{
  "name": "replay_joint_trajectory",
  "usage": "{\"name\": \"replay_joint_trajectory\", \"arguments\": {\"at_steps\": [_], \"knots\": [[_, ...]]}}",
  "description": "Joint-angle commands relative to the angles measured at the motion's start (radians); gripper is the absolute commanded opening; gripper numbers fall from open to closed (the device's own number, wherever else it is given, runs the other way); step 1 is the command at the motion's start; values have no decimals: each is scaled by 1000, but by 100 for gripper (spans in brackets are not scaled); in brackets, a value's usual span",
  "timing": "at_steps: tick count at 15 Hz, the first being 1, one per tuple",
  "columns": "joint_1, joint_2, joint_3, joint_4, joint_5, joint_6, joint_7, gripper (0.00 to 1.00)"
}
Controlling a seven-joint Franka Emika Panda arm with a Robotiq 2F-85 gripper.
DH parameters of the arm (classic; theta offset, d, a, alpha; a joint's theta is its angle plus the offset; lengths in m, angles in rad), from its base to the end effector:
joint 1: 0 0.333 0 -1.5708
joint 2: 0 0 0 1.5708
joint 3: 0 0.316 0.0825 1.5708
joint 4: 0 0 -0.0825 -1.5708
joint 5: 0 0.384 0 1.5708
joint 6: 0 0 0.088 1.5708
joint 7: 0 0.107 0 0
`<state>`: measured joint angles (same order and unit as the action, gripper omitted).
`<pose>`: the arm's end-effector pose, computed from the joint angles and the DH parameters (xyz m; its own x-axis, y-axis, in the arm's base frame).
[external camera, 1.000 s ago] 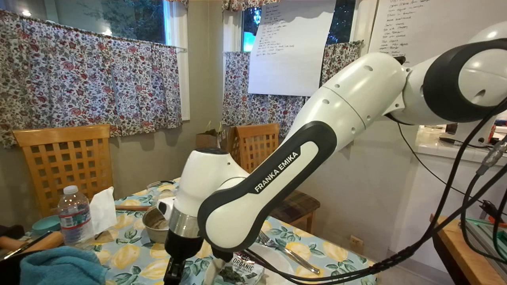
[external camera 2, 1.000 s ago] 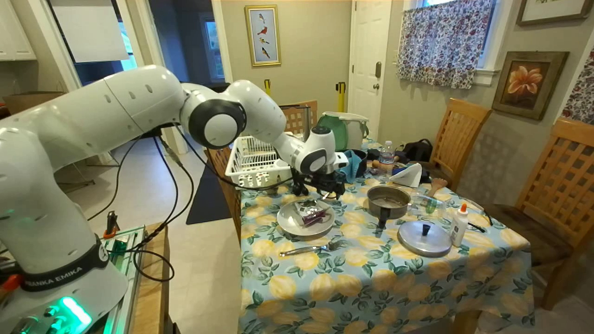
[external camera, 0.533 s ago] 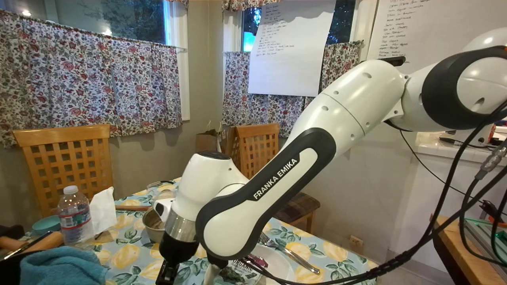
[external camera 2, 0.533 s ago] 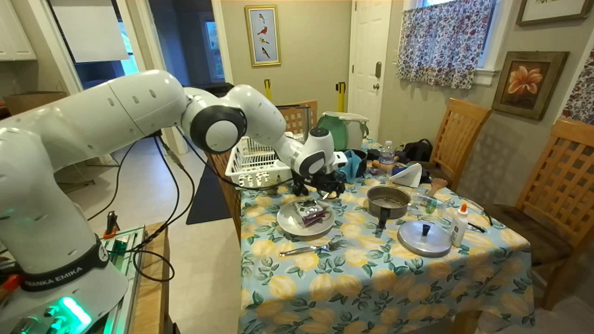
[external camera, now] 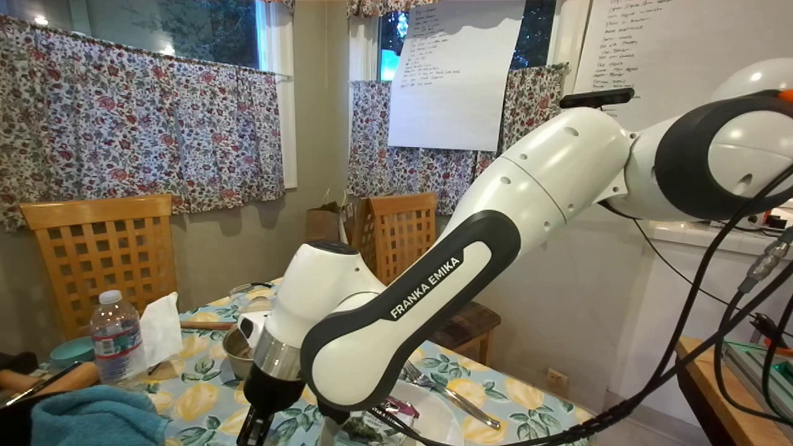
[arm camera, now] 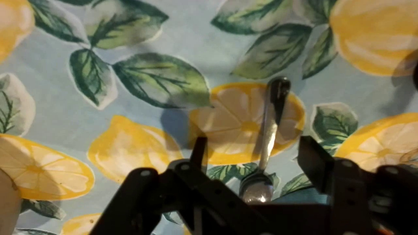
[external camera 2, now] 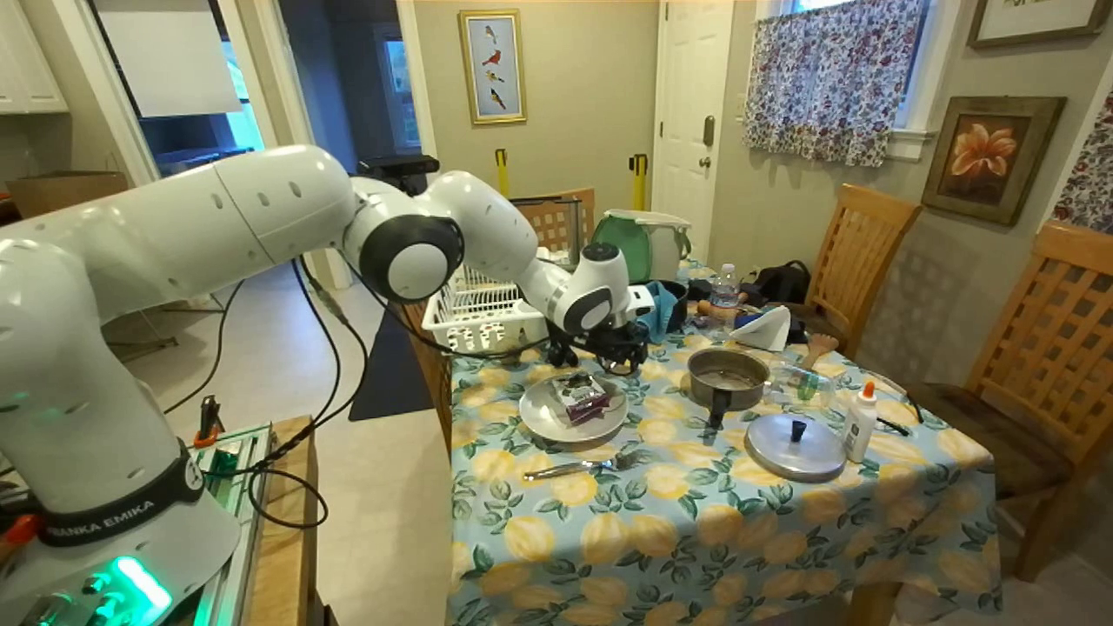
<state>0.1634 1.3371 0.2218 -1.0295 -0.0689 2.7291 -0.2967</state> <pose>0.7442 0.2287 0.0520 0.7977 0.4547 0.3963 0.5141 -0.8561 -0.0526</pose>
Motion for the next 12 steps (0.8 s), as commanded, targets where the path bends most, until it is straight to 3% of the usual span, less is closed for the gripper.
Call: {"name": "replay_joint_trajectory", "arguments": {"at_steps": [1, 6, 7, 8, 11, 12], "knots": [[2, 54, 19, 75, 6, 5, -21, 98], [5, 73, 34, 102, 9, 3, -26, 100], [4, 76, 38, 107, 9, 3, -29, 76], [0, 73, 44, 102, 5, 9, -28, 74], [-1, 72, 48, 109, 4, 10, -30, 55], [0, 73, 50, 111, 4, 11, -30, 69]]}}
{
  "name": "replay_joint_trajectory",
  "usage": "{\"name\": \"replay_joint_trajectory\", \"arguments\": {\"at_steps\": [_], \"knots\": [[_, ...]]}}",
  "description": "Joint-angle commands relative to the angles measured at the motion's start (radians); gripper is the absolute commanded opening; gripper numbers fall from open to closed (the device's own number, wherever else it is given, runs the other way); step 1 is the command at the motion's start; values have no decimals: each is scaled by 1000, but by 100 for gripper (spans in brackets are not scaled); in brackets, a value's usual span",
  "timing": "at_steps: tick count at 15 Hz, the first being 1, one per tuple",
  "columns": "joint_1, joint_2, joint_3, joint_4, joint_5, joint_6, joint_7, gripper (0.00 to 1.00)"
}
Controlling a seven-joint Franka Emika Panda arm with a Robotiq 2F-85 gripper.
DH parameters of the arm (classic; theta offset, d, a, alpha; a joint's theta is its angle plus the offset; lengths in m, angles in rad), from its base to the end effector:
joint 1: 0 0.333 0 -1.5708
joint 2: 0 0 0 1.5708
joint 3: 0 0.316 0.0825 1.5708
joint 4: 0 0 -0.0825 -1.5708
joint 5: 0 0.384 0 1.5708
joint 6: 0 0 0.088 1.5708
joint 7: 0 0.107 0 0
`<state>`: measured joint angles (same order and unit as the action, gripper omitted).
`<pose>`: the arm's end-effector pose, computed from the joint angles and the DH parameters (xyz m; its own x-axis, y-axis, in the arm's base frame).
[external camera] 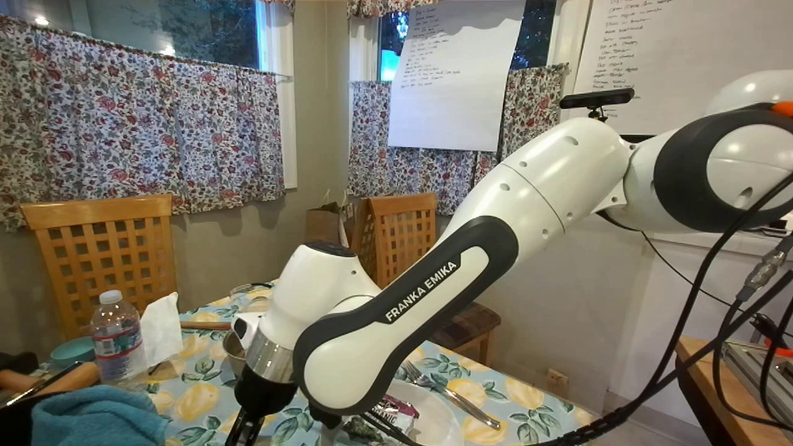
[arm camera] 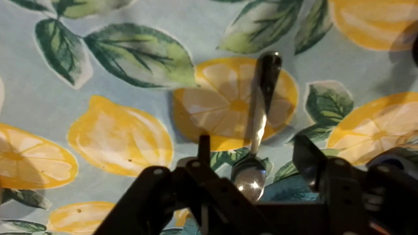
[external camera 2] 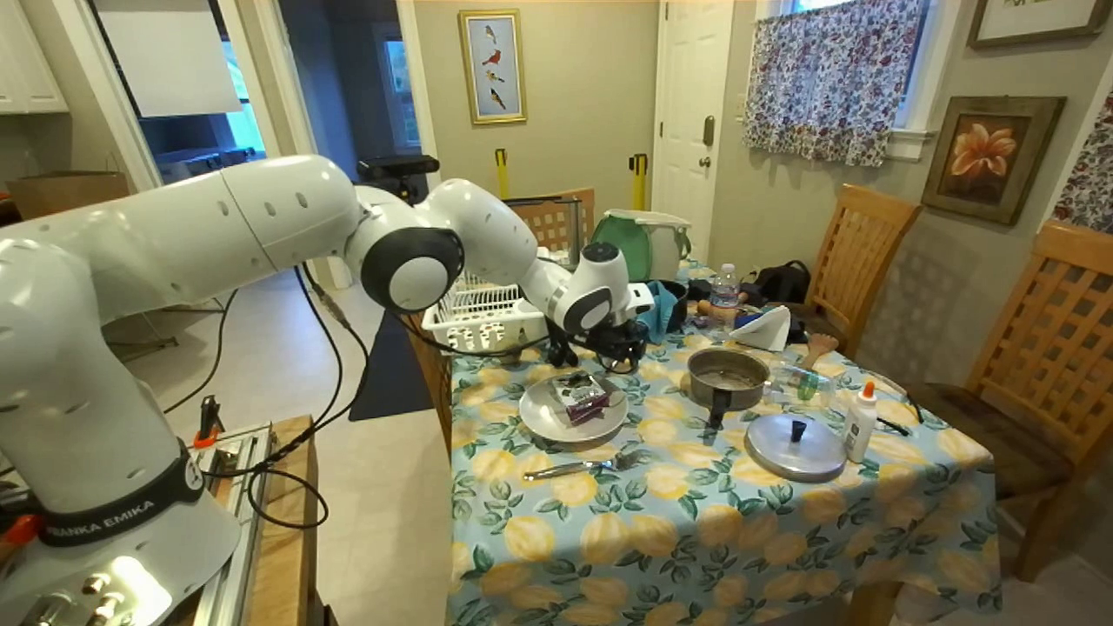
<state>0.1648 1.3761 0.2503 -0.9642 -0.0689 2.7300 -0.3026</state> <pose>0.7496 0.2374 0.0537 0.7898 0.4393 0.4280 0.5135 -0.8552 -0.0698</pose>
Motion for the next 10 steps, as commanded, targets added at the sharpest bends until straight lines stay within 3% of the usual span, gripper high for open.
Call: {"name": "replay_joint_trajectory", "arguments": {"at_steps": [1, 3, 5, 6, 10], "knots": [[-2, 34, 26, 45, 5, 10, -25, 72], [-3, 36, 31, 46, 4, 6, -28, 77], [-3, 38, 36, 47, 4, 6, -32, 50], [-3, 38, 38, 46, 4, 6, -33, 49], [-4, 37, 38, 46, 3, 9, -34, 19]]}}
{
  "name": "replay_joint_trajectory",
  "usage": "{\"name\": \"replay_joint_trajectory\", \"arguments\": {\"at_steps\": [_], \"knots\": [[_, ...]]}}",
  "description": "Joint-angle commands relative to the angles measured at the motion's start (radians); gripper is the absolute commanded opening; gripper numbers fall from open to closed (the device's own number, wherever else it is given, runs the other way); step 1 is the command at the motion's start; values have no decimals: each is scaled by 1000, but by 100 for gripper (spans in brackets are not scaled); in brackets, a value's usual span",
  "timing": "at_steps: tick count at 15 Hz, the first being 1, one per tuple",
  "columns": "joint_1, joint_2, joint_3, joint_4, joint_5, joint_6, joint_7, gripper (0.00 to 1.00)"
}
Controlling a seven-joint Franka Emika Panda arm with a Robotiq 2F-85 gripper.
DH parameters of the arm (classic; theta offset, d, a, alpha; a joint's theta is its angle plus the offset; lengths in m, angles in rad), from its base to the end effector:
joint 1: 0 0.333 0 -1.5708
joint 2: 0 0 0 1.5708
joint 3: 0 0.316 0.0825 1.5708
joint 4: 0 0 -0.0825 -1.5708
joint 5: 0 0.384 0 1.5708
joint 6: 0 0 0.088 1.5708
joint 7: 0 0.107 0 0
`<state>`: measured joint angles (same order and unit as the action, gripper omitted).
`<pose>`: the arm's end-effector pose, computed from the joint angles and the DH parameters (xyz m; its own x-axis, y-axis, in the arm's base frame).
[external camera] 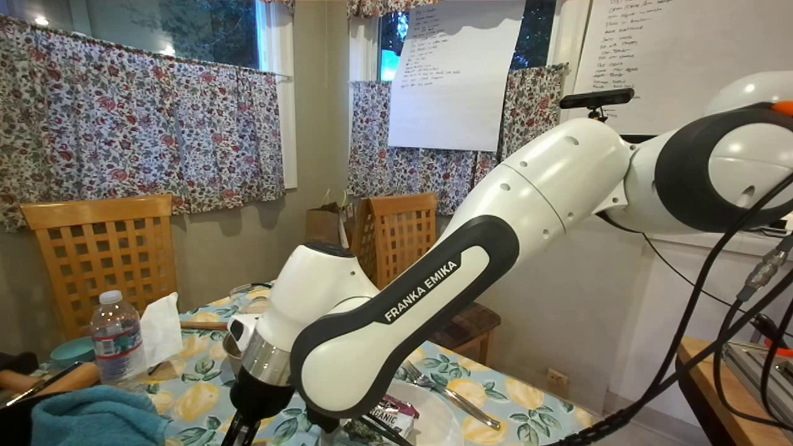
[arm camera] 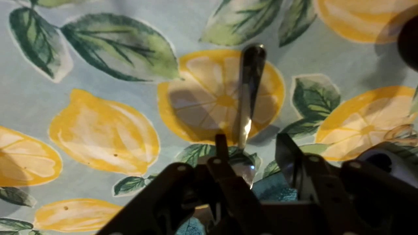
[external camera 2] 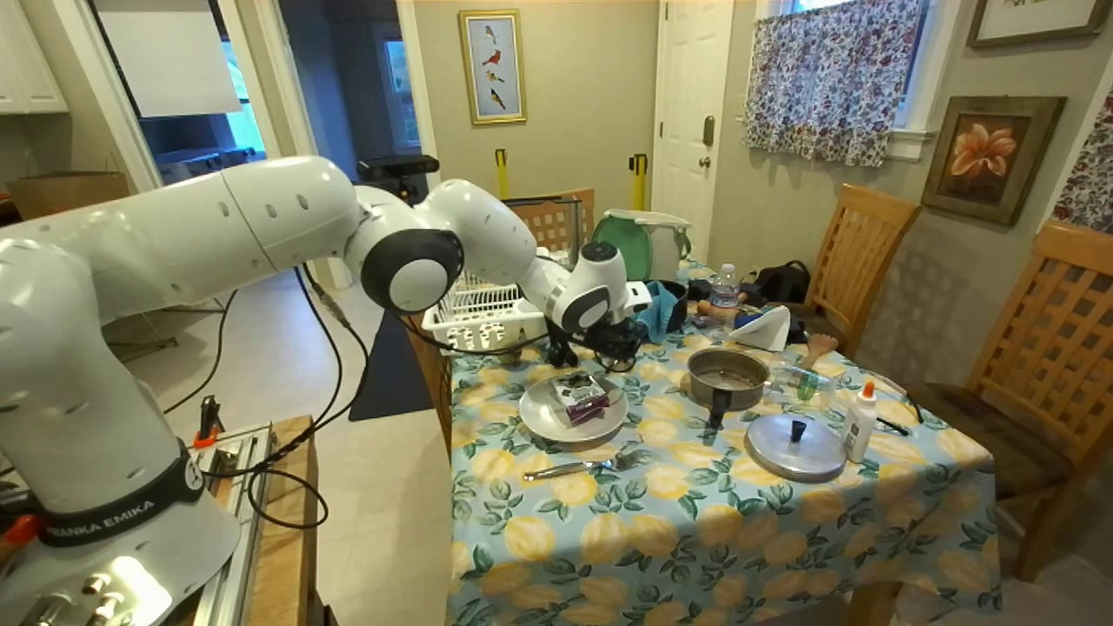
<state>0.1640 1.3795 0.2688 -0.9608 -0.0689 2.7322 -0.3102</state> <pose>0.7483 0.2441 0.0549 0.7857 0.4389 0.4360 0.5206 -0.8497 -0.0829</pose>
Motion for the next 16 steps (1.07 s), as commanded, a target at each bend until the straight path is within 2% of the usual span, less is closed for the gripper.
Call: {"name": "replay_joint_trajectory", "arguments": {"at_steps": [1, 3, 10, 12, 16], "knots": [[-3, 34, 19, 42, 3, 7, -26, 11], [-3, 33, 19, 41, 2, 6, -26, 0], [-10, 20, 25, 24, 6, 3, -25, 2], [-3, -10, 4, -4, 6, -11, 10, 2], [-20, -53, 22, -50, 12, -10, 7, 2]]}}
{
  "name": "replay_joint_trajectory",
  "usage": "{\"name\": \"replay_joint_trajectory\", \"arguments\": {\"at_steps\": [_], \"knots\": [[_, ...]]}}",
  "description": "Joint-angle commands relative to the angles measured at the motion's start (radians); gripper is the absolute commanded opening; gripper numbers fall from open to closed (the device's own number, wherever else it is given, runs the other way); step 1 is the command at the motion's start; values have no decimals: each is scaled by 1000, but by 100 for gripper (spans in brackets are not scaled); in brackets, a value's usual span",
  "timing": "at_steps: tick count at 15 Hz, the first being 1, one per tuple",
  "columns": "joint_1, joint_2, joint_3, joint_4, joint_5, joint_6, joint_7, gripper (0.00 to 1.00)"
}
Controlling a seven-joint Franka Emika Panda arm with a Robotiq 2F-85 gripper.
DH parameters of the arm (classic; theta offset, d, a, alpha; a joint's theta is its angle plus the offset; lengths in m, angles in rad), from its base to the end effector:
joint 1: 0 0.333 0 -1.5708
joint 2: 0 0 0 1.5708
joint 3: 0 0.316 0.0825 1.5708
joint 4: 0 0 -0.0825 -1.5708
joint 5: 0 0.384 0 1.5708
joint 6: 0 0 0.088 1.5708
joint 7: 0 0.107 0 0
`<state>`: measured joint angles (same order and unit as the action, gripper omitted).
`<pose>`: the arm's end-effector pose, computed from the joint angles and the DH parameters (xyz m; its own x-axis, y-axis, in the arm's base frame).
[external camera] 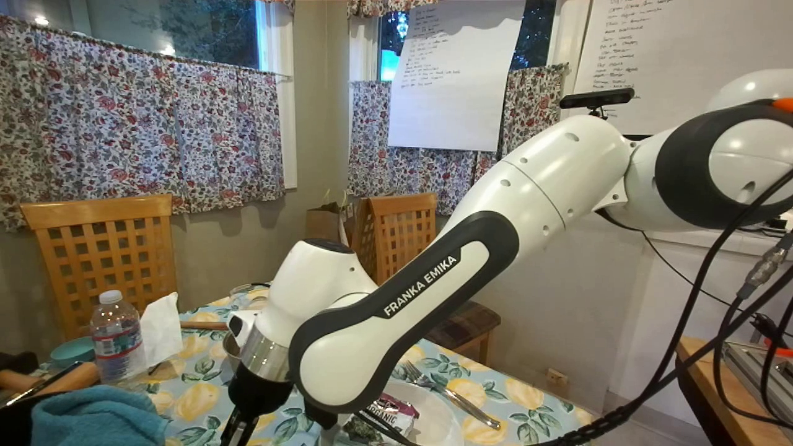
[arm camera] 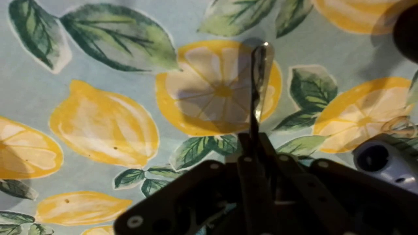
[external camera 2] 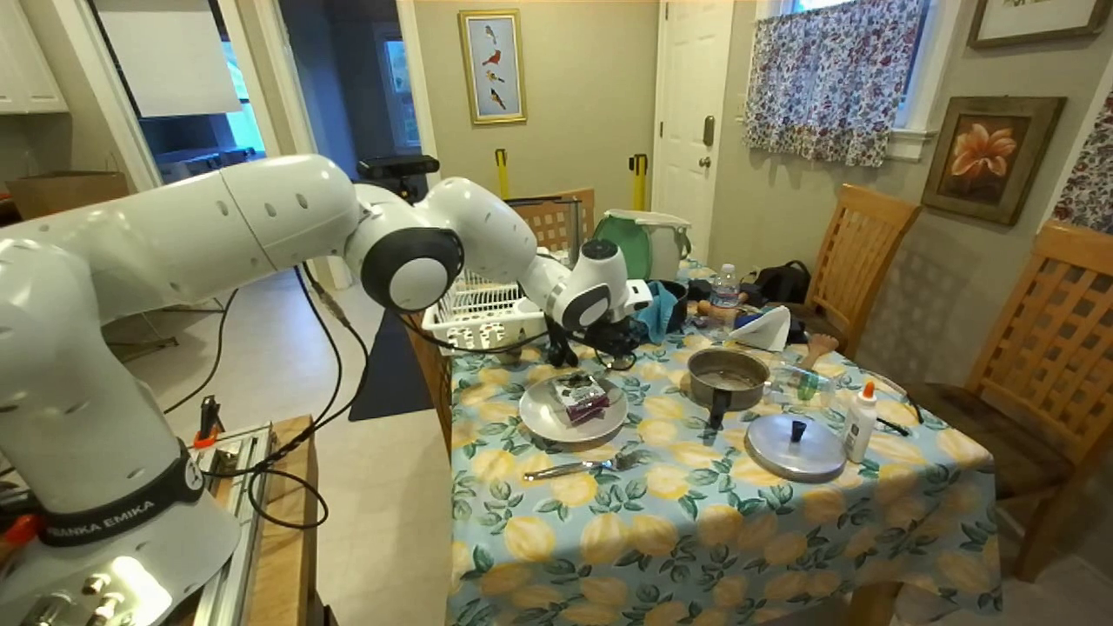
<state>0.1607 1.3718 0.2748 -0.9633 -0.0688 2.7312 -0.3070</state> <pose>0.7499 0.2446 0.0604 0.7865 0.4323 0.4411 0.5173 -0.8513 -0.0880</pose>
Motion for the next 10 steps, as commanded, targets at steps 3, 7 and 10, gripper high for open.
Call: {"name": "replay_joint_trajectory", "arguments": {"at_steps": [3, 7, 10], "knots": [[-23, -68, 21, -64, 13, -4, 11, 2], [-37, -116, 33, -118, 27, -16, 44, 2], [-66, -159, 75, -191, 37, -18, 38, 2]]}}
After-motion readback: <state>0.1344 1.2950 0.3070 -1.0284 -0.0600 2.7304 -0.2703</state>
